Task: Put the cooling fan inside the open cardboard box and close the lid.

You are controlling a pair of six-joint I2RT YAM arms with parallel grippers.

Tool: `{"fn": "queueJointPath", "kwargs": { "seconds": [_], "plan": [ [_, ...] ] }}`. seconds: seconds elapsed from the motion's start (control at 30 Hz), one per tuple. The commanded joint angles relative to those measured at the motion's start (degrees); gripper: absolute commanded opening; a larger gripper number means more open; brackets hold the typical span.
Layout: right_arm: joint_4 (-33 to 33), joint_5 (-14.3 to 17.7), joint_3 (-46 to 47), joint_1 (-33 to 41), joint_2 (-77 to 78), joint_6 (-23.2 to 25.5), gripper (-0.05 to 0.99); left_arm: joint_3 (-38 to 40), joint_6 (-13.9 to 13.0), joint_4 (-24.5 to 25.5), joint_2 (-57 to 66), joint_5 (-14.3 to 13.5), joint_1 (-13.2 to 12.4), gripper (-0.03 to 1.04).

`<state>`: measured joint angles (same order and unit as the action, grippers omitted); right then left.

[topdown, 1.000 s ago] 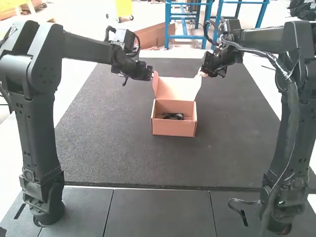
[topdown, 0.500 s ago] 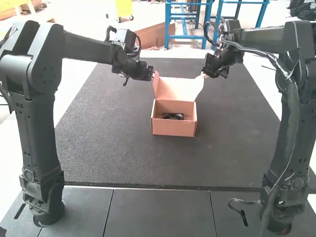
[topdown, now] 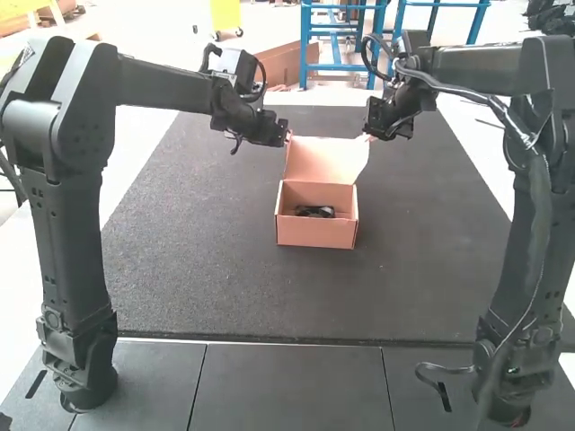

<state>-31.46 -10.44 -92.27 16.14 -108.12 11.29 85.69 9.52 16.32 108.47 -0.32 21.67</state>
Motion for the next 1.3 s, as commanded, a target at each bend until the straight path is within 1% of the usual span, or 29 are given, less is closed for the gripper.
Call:
{"fn": "queueJointPath", "kwargs": {
  "seconds": [0.0, 0.23, 0.47, 0.7, 0.8, 0.9, 0.97, 1.13, 1.17, 1.23, 1.27],
  "plan": [
    [-0.88, 0.59, 2.09, 1.17, 2.47, -0.83, -0.01, 0.88, 0.33, 0.12, -2.82, 0.67, 0.39, 0.97],
    [-0.62, 2.17, 5.70, 2.40, 5.55, -1.01, -0.01, -0.79, 0.33, 0.12, -4.31, 0.67, 0.39, 0.97],
    [-0.53, 1.91, 8.69, 2.93, 8.36, -1.01, -0.01, -3.69, 0.33, 0.12, -6.78, 0.67, 0.30, 0.97],
    [-0.44, 1.91, 10.71, 4.25, 10.64, -1.01, -0.01, -6.15, 0.33, 0.03, -8.53, 1.46, 0.39, 0.97],
    [-0.44, 1.91, 11.50, 4.51, 11.44, -1.01, -0.01, -6.94, 0.41, 0.30, -9.32, 2.95, 0.39, 0.97],
    [-0.44, 1.82, 12.20, 4.51, 12.31, -0.92, -0.01, -7.99, 0.41, 0.38, -10.03, 3.22, 0.39, 0.97],
    [-0.53, 1.82, 12.90, 4.51, 13.11, -0.92, -0.01, -8.70, 0.68, 0.30, -10.64, 4.01, 0.48, 0.97],
    [-0.53, 1.47, 15.10, 4.86, 14.95, -0.83, -0.01, -10.63, 0.76, 0.12, -12.22, 4.98, 0.39, 0.97],
    [-0.53, 1.12, 15.54, 4.95, 15.21, -0.83, -0.01, -11.07, 0.94, -0.06, -12.49, 5.50, 0.39, 0.97],
    [-0.53, 0.42, 16.33, 5.04, 15.92, -0.92, -0.01, -11.95, 2.43, -0.32, -12.93, 7.35, 0.30, 0.97],
    [-0.53, -0.02, 16.77, 5.04, 16.18, -1.01, -0.01, -12.39, 2.43, -0.32, -13.02, 7.61, 0.30, 0.97]
  ]
}}
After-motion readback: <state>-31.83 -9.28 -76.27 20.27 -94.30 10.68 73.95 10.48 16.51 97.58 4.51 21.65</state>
